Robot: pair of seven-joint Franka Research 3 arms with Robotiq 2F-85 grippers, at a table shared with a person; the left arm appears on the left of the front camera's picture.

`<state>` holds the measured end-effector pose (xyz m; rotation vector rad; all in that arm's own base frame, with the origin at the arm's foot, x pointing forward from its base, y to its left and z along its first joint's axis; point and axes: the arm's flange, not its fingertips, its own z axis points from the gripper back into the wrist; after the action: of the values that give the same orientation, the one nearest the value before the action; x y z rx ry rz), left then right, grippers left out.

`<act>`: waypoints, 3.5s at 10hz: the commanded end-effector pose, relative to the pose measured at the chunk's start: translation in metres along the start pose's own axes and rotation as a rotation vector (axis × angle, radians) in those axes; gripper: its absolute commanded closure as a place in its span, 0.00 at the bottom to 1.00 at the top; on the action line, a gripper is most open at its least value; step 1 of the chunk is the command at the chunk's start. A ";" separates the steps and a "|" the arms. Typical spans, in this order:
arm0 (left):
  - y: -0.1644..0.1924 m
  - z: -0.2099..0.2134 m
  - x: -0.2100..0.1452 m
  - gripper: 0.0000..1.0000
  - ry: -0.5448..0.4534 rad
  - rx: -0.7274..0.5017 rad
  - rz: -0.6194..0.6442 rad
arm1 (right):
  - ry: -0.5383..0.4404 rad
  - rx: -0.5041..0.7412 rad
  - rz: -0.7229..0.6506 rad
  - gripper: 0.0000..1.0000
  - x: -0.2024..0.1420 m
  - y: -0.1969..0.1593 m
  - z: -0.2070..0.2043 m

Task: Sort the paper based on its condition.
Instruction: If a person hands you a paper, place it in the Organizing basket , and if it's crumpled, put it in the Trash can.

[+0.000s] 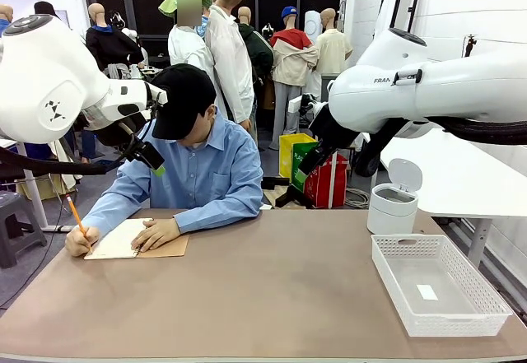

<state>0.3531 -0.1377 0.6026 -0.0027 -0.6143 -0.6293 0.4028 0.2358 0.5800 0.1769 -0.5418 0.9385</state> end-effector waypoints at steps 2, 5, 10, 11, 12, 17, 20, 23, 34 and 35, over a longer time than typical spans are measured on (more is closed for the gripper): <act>0.001 0.001 0.000 0.00 -0.003 -0.003 -0.005 | 0.003 -0.001 -0.005 0.00 0.000 0.001 -0.001; 0.001 0.001 0.000 0.00 -0.003 -0.003 -0.005 | 0.003 -0.001 -0.005 0.00 0.000 0.001 -0.001; 0.001 0.001 0.000 0.00 -0.003 -0.003 -0.005 | 0.003 -0.001 -0.005 0.00 0.000 0.001 -0.001; 0.001 0.001 0.000 0.00 -0.003 -0.003 -0.005 | 0.003 -0.001 -0.005 0.00 0.000 0.001 -0.001; 0.001 0.001 0.000 0.00 -0.003 -0.003 -0.005 | 0.003 -0.001 -0.005 0.00 0.000 0.001 -0.001; 0.001 0.001 0.000 0.00 -0.003 -0.003 -0.005 | 0.003 -0.001 -0.005 0.00 0.000 0.001 -0.001; 0.001 0.001 0.000 0.00 -0.003 -0.003 -0.005 | 0.003 -0.001 -0.005 0.00 0.000 0.001 -0.001; 0.001 0.001 0.000 0.00 -0.003 -0.003 -0.005 | 0.003 -0.001 -0.005 0.00 0.000 0.001 -0.001; 0.001 0.001 0.000 0.00 -0.003 -0.003 -0.005 | 0.003 -0.001 -0.005 0.00 0.000 0.001 -0.001; 0.001 0.001 0.000 0.00 -0.003 -0.003 -0.005 | 0.003 -0.001 -0.005 0.00 0.000 0.001 -0.001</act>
<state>0.3531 -0.1377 0.6026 -0.0027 -0.6143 -0.6294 0.4028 0.2358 0.5800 0.1769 -0.5418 0.9384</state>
